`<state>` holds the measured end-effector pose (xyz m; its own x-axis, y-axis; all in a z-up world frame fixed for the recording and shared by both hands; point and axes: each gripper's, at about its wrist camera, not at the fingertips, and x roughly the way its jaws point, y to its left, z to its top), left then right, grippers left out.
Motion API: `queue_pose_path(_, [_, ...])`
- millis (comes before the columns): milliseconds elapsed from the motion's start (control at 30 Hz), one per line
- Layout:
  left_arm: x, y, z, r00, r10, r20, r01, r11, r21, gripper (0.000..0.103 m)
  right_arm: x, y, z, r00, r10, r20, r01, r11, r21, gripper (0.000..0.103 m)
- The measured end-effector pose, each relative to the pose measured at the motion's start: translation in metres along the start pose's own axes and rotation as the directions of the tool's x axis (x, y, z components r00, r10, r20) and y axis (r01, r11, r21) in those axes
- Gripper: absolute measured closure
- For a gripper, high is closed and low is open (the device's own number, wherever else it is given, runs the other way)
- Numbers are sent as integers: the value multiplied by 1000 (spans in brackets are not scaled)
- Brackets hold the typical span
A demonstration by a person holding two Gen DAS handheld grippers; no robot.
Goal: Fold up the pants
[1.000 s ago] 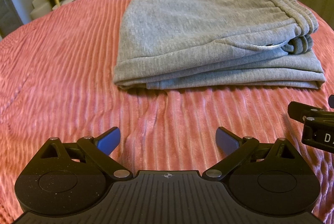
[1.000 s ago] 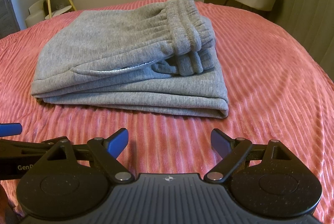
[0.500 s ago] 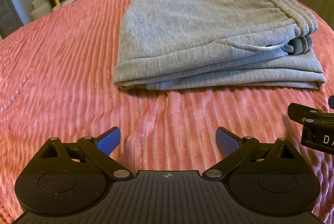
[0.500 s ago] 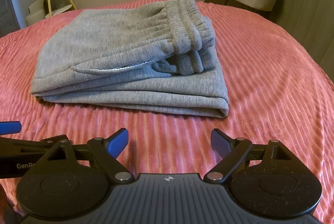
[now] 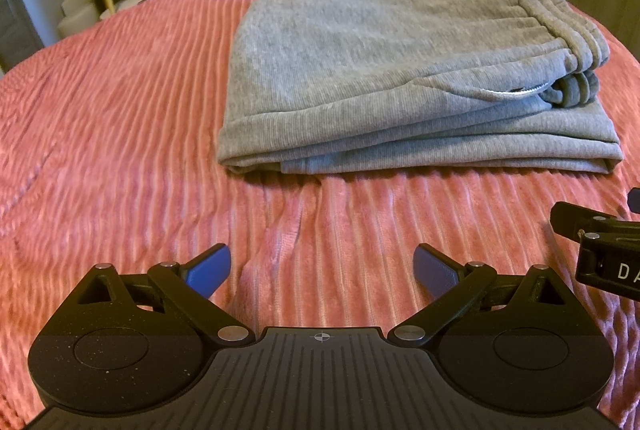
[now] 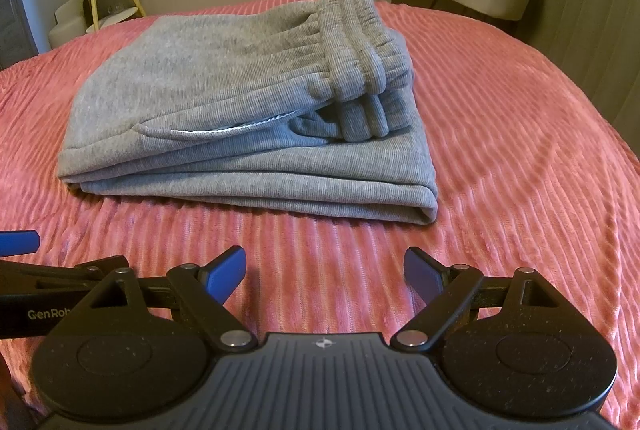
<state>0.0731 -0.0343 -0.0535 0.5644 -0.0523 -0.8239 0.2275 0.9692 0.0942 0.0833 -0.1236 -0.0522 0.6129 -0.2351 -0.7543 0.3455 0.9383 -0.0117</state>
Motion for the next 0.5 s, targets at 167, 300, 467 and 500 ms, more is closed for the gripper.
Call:
queue_pose_path(167, [-1,2,2,1000,-6,5,6,1000,-14,2,-1,0,0,1000,-3,5,3,1000,-2,17])
queue_pose_path(300, [-2,2,2,1000,-8,9,8,1000,-14,2,-1,1,-1,1000,-6,8,6,1000,-9,17])
queue_pose_path(467, [-6,1,0,999,-14,34,14,1000,-4,2,-2,1,-1,1000,-5,18,5,1000,-13,17])
queue_pose_path(500, [-6,0,0,999,-13,39,13,1000,1,2,-2,1,-1,1000,-7,18,8,1000,-16,17])
